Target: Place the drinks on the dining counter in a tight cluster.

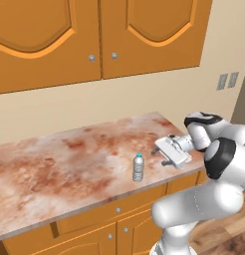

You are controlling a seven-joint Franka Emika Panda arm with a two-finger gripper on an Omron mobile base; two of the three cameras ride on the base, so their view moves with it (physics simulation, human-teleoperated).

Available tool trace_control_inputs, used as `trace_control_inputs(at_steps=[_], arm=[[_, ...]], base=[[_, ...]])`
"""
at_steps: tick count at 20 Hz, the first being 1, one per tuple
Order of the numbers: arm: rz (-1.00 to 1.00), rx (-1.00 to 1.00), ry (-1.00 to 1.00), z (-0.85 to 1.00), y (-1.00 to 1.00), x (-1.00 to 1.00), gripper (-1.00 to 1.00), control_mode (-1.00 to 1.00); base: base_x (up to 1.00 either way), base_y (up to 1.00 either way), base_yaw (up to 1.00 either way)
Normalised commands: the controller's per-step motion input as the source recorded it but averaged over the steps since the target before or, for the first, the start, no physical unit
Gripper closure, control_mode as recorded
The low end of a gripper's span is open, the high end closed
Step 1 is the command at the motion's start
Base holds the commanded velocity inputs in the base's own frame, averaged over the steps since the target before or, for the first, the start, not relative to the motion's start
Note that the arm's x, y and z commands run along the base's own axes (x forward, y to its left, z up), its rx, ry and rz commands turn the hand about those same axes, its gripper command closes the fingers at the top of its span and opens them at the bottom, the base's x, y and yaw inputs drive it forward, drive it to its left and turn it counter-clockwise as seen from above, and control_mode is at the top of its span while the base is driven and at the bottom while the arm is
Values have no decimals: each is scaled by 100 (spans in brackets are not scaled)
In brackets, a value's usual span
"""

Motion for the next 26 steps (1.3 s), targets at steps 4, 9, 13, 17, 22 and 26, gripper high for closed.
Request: trace_control_inputs(at_steps=[4,9,13,17,22,26], arm=[[0,0,3,-26,19,14,-100,-100],[0,0,0,-41,24,13,-100,-100],[0,0,0,-32,18,1,-100,-100],[0,0,0,-14,4,0,-100,-100],[0,0,0,-7,14,7,-100,-100],[0,0,0,0,33,1,-100,-100]], base=[[0,0,0],[0,0,0],[0,0,0],[0,0,0],[0,0,0],[0,0,0]])
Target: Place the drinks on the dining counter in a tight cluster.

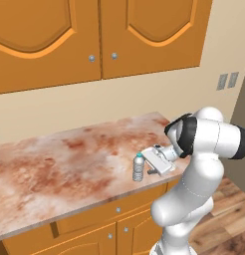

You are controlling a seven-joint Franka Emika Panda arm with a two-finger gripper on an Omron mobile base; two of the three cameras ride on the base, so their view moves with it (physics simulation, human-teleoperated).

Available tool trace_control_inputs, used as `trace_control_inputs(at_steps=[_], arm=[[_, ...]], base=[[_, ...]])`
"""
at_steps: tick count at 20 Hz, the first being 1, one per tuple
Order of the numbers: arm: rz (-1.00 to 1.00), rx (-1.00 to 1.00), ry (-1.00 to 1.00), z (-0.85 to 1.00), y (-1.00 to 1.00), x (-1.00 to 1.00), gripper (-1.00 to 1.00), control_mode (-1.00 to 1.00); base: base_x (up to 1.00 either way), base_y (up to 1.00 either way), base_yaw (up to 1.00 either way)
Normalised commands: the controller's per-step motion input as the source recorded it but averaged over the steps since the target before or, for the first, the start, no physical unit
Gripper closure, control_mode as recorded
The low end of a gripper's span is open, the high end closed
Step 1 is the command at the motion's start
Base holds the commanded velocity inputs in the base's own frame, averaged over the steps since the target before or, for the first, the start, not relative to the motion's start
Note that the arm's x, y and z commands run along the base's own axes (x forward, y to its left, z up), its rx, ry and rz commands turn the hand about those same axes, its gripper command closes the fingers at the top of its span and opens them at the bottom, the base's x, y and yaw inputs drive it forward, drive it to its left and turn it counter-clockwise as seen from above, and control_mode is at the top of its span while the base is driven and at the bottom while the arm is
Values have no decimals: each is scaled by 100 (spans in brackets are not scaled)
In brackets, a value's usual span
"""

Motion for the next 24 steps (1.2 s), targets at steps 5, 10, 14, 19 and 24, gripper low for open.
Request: trace_control_inputs(at_steps=[5,10,14,19,24], arm=[[0,0,0,-1,23,0,-100,-100],[0,0,0,-1,21,0,-100,-100],[0,0,0,0,12,0,-100,-100],[0,0,1,0,8,0,-100,-100],[0,0,0,0,0,0,100,-100]], base=[[0,0,0],[0,0,0],[0,0,0],[0,0,0],[0,0,0]])
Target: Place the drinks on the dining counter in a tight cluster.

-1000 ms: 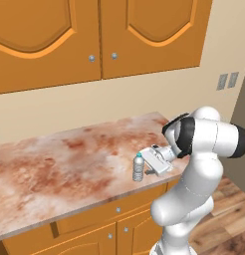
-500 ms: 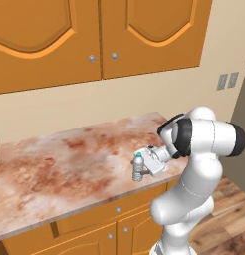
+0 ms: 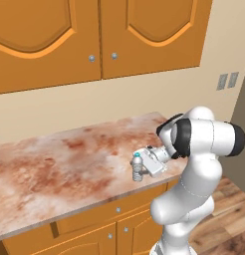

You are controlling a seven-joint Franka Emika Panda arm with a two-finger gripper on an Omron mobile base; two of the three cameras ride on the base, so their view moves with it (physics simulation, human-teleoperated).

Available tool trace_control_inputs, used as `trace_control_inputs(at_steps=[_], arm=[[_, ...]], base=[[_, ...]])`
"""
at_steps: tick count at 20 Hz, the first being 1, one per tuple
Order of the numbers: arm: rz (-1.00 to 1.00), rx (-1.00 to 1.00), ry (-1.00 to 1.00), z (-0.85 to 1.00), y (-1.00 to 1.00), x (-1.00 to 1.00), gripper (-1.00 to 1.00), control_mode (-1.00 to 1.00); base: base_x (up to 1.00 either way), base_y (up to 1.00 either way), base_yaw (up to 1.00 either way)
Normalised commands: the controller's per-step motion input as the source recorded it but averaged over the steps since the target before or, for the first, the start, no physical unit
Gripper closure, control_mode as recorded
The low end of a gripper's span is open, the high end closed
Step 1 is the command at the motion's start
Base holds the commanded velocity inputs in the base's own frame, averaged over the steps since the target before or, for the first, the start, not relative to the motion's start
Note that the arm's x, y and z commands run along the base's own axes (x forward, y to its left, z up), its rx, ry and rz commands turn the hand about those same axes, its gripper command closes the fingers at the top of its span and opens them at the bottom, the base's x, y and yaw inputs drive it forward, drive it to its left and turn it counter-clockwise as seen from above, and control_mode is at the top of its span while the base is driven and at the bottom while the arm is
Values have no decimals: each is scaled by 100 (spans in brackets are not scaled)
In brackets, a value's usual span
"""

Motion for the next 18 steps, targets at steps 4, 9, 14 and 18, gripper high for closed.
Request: trace_control_inputs(at_steps=[4,9,14,18], arm=[[0,0,0,0,0,0,100,-100],[-5,3,-2,35,-11,-34,100,-100],[-18,13,-2,98,-19,-95,100,-100],[-19,9,1,100,-2,-100,100,-100]], base=[[0,0,0],[0,0,0],[0,0,0],[0,0,0]])
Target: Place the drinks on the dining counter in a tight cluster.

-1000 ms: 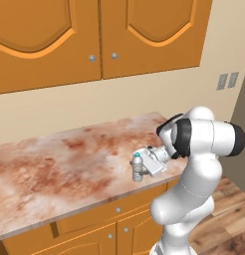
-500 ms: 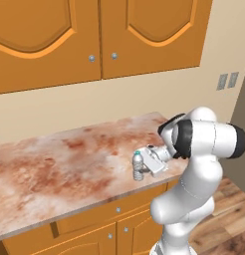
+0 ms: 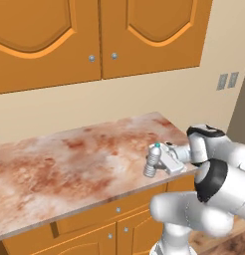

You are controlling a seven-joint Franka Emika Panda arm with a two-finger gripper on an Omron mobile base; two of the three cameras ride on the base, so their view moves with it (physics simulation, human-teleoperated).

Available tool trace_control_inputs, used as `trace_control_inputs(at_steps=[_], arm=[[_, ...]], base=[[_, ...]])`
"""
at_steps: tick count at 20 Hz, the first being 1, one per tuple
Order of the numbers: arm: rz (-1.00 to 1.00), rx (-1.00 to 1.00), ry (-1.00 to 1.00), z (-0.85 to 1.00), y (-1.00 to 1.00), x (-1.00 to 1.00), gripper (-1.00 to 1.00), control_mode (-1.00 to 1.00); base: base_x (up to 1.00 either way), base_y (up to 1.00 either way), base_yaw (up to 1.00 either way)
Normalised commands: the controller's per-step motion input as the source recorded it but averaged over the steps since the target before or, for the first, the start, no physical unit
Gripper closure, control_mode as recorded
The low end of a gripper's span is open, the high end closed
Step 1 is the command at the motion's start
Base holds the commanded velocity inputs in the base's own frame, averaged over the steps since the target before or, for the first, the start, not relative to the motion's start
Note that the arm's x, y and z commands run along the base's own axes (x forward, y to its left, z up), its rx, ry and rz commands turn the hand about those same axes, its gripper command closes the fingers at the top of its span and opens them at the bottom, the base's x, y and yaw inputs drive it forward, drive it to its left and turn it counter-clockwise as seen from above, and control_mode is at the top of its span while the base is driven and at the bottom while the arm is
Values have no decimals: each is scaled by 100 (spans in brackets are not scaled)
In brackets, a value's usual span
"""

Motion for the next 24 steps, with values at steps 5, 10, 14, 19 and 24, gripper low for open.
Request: trace_control_inputs(at_steps=[5,10,14,19,24], arm=[[-20,2,15,100,-3,-92,100,-100],[-17,-9,42,100,-24,-12,100,-100],[-11,-14,93,56,-34,3,100,-100],[-15,-20,86,26,-12,0,100,-100],[-9,-16,22,42,0,-10,100,-100]], base=[[0,0,0],[0,0,0],[0,0,0],[0,0,0],[0,0,0]])
